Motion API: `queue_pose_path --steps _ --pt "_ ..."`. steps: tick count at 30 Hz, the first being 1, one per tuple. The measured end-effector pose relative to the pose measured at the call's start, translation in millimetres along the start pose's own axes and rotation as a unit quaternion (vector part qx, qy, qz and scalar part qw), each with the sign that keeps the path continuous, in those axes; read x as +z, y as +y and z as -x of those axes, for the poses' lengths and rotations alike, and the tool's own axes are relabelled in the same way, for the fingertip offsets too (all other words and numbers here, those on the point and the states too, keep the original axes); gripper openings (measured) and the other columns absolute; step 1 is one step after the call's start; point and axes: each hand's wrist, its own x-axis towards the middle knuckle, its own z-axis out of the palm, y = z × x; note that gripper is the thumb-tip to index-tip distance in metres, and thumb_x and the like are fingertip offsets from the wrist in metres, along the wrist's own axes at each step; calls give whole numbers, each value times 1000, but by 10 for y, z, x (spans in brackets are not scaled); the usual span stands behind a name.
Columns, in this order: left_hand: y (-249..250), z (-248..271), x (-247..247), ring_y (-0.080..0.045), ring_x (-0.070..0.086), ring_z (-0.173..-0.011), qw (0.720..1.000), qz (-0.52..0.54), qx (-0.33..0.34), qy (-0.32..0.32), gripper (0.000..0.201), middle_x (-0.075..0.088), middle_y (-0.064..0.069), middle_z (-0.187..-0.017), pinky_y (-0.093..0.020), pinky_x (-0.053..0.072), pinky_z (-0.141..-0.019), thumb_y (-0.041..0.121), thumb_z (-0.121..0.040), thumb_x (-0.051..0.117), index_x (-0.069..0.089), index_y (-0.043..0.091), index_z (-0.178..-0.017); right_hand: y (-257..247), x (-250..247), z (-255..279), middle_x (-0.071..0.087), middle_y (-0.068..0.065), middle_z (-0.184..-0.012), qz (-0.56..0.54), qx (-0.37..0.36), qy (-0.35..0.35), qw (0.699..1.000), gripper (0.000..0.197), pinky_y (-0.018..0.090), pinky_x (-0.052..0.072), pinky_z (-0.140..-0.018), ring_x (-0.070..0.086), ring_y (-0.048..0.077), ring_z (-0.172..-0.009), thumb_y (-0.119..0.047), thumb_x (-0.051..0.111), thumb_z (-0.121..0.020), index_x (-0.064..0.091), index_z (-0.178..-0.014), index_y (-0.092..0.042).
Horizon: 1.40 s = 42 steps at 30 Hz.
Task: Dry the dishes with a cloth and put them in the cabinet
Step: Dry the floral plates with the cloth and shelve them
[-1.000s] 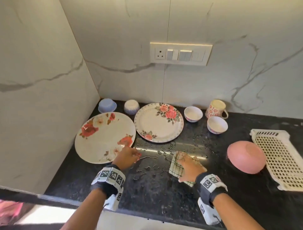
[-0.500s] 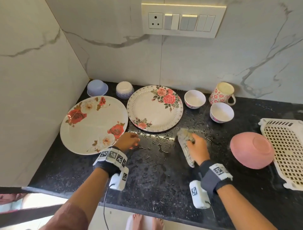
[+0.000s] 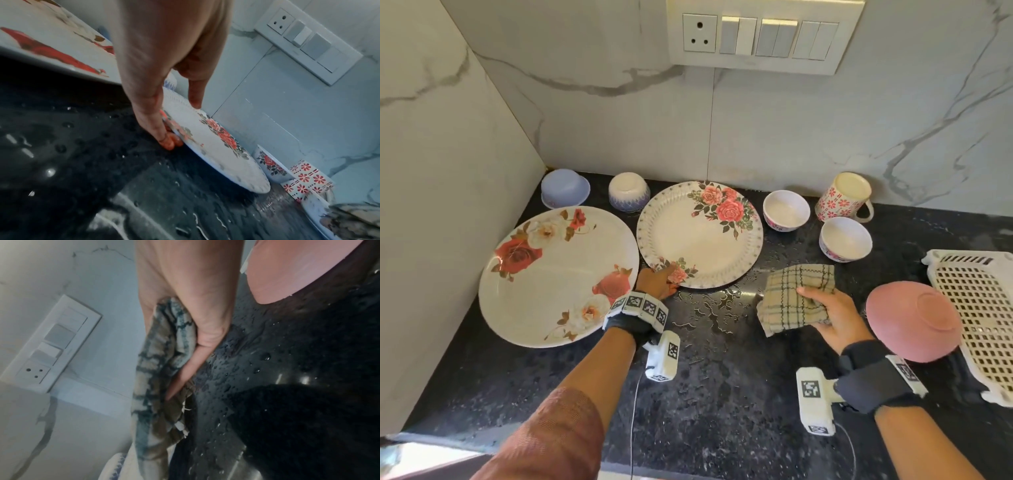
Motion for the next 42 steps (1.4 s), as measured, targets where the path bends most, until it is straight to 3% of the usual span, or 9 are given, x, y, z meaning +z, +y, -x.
queue_pose_path --steps 4,8,12,17,24,32,35,39,42 --pt "-49 15 9 -33 60 -96 998 59 21 -11 40 57 -22 -124 -36 55 -69 10 -93 53 44 2 -132 7 -36 95 67 16 -103 10 3 8 1000 29 30 58 -60 69 23 -84 4 56 -84 59 -112 -1" --pt "24 132 -60 -25 66 -72 991 117 -18 -69 45 64 -20 -98 -30 57 -50 3 -92 51 39 -4 -135 -30 -36 166 71 13 -98 -34 19 16 999 41 29 58 -60 70 21 -84 -4 63 -76 58 -116 -2" --pt "131 274 -209 -17 63 -42 991 95 -3 -99 22 66 -16 -69 -29 55 -44 1 -93 48 50 -6 -114 -183 87 234 65 13 -113 -40 -14 -1 999 45 29 58 -64 66 22 -97 -4 59 -80 53 -124 -3" --pt "66 562 -520 -29 68 -68 986 86 27 -141 15 66 -18 -86 -40 59 -54 -2 -91 47 56 9 -98 -554 440 329 60 13 -117 51 -114 2 992 42 38 52 -83 59 25 -106 7 47 -89 48 -129 -4" --pt "5 1333 -797 -27 70 -67 968 99 59 -222 22 70 -14 -75 -41 57 -50 -5 -91 38 46 1 -111 -703 1203 382 61 25 -107 358 -314 127 870 28 35 46 -83 57 38 -105 4 45 -88 55 -114 7" --pt "112 1752 -884 -40 56 -86 968 69 98 -221 60 58 -25 -94 -46 49 -79 2 -54 61 50 -10 -112 -371 1937 666 50 14 -130 495 -367 -79 784 38 20 29 -96 45 28 -123 -5 47 -93 45 -130 1" --pt "89 1793 -946 -32 63 -78 965 99 108 -219 64 67 -16 -83 -39 53 -70 -2 -53 55 48 -8 -116 -341 1943 788 35 -3 -141 478 -307 -203 797 58 23 19 -110 28 12 -134 -26 57 -92 33 -143 -18" --pt "68 1857 -1026 -16 67 -61 949 138 135 -249 53 68 -2 -63 -28 55 -54 -4 -52 45 49 0 -105 -396 1881 730 -10 7 -157 602 -268 -148 737 72 46 -2 -115 -10 23 -145 -49 47 -92 7 -149 -31" --pt "91 1904 -1038 -21 70 -75 944 125 152 -263 61 72 -7 -78 -29 55 -60 -6 -51 48 51 5 -112 -329 1993 769 -23 8 -154 602 -219 -143 754 83 48 -8 -113 -19 25 -143 -60 40 -88 -10 -148 -30"
